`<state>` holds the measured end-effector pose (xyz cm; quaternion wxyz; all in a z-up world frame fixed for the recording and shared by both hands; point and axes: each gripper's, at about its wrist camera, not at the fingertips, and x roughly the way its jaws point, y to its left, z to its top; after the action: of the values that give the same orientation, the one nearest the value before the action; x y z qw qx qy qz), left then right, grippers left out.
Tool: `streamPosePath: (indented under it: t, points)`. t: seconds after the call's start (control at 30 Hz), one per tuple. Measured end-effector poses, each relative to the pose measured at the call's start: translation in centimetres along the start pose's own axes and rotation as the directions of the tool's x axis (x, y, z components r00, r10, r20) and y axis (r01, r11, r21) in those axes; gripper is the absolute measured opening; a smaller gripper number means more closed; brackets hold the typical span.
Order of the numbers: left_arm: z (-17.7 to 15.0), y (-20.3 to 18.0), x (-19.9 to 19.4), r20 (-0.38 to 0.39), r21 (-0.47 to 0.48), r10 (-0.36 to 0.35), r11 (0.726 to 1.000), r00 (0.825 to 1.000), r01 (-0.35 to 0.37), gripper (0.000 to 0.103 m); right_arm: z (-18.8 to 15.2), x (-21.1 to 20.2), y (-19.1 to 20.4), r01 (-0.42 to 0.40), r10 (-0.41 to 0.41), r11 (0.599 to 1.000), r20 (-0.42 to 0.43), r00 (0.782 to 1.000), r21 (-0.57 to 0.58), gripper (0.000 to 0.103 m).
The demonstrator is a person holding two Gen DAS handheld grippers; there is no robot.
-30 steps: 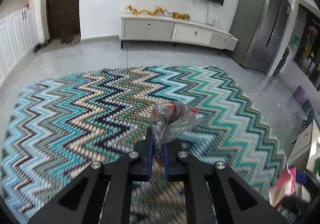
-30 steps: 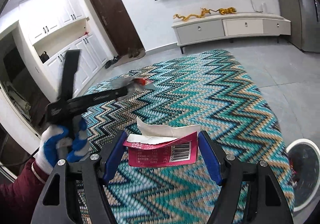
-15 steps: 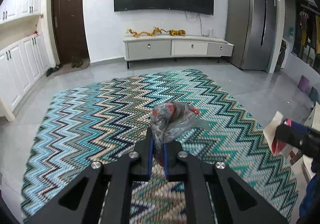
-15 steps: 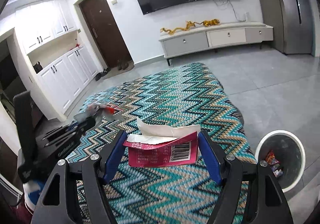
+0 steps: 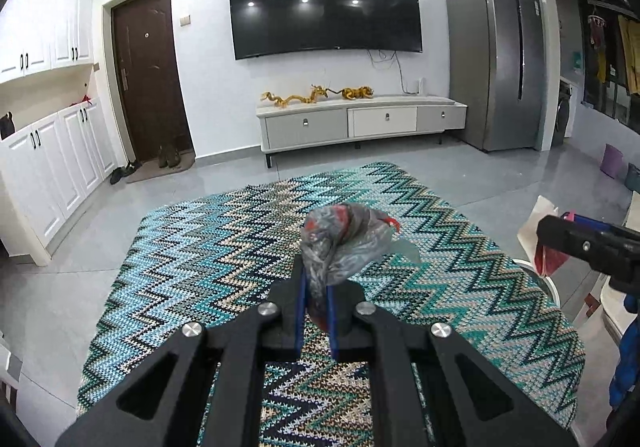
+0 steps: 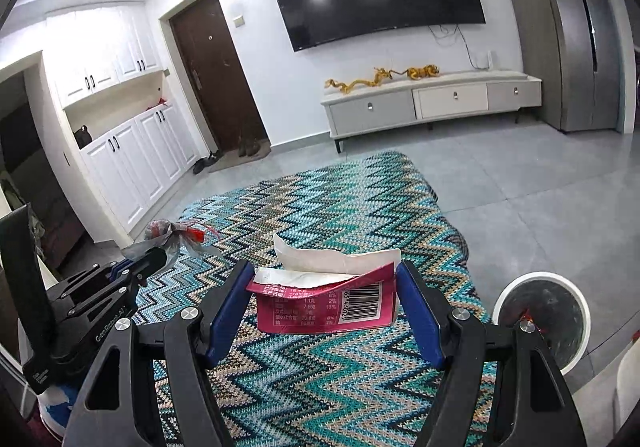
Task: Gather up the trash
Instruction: 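Carry the clear plastic bag and pink box to the bin and release both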
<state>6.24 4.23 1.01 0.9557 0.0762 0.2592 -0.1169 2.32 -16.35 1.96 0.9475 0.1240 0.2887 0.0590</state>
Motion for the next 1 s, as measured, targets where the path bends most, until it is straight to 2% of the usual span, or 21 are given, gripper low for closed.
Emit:
streamPosePath:
  t: [0.43,0.67,0.87,1.0]
  points:
    - [0.7,-2.4,-3.0,0.052,0.054,0.007,0.999,0.999,-0.010,0.008,0.0,-3.7,-1.8,0.026,-0.027,0.999,0.067,0.997,0.020,0.071]
    - [1.5,-5.2,-3.1,0.050,0.110,-0.008,0.994,0.999,0.002,0.008,-0.2,-5.0,-4.5,0.041,-0.047,0.997,0.096,0.994,0.063,0.072]
    - [2.5,-9.3,-1.2,0.004,0.173,-0.058,0.983,0.998,0.056,0.008,-0.5,-5.6,-9.1,0.092,-0.106,0.988,0.115,0.988,0.122,0.072]
    - [3.3,-13.4,1.5,-0.070,0.211,-0.141,0.966,0.988,0.152,0.008,-1.1,-5.3,-13.1,0.155,-0.174,0.972,0.100,0.980,0.175,0.072]
